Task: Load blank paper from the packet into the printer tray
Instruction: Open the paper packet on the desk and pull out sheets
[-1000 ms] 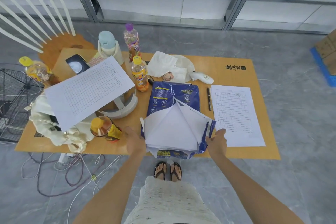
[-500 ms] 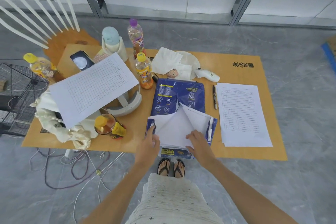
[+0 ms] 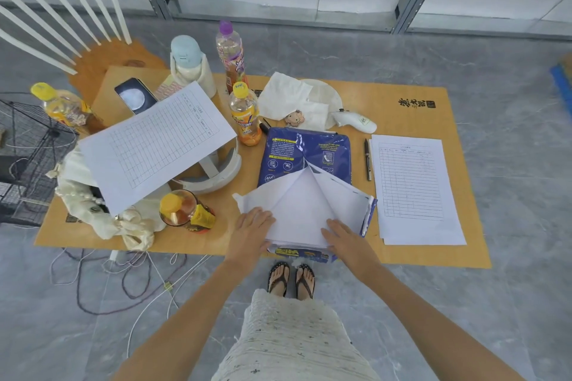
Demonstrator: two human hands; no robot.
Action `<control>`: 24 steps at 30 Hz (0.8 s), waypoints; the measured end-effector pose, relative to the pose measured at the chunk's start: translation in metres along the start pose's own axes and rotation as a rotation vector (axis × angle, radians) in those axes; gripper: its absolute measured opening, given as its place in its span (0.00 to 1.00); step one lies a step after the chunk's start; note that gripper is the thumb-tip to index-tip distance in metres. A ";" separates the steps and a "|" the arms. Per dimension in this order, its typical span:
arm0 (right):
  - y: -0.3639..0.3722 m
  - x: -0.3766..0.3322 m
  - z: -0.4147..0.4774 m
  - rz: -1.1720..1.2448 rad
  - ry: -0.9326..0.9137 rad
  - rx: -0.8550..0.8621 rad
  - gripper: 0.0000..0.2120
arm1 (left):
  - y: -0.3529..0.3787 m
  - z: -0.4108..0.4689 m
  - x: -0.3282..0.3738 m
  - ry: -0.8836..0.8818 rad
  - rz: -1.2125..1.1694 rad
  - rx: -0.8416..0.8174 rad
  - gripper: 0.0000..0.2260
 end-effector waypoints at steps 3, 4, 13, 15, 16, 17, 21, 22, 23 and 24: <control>0.002 0.006 -0.002 0.025 -0.029 -0.008 0.22 | -0.004 0.000 0.002 -0.004 0.007 0.027 0.22; 0.002 0.008 -0.002 0.037 -0.035 -0.006 0.22 | -0.006 0.001 0.003 -0.007 -0.010 0.031 0.21; -0.007 0.008 -0.002 0.209 0.042 0.039 0.20 | -0.019 0.006 0.004 0.096 0.079 0.070 0.17; -0.010 0.007 -0.003 0.227 0.057 0.043 0.22 | -0.020 0.006 0.003 0.118 0.122 0.080 0.16; -0.011 0.006 -0.003 0.227 0.062 0.049 0.23 | -0.020 0.005 0.003 0.123 0.134 0.085 0.16; -0.012 0.003 -0.004 0.214 0.066 0.055 0.24 | -0.020 0.004 0.003 0.127 0.135 0.096 0.16; -0.014 -0.016 0.002 0.046 0.081 0.058 0.25 | -0.023 0.002 0.008 0.104 0.144 0.109 0.16; -0.014 -0.021 0.004 0.016 0.092 0.053 0.25 | -0.024 0.002 0.010 0.105 0.153 0.103 0.16; -0.013 -0.025 0.006 -0.005 0.102 0.047 0.26 | -0.025 0.001 0.010 0.111 0.164 0.093 0.16; -0.013 -0.029 0.007 -0.023 0.110 0.047 0.26 | -0.025 -0.001 0.011 0.119 0.174 0.079 0.16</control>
Point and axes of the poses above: each hand's wrist, its own z-axis towards the middle knuckle, its own y-axis out of the palm, x = y × z, the point moved 1 cm from there along z, towards the middle knuckle, and after that the axes turned 4 degrees about x, right-handed, at the moved point
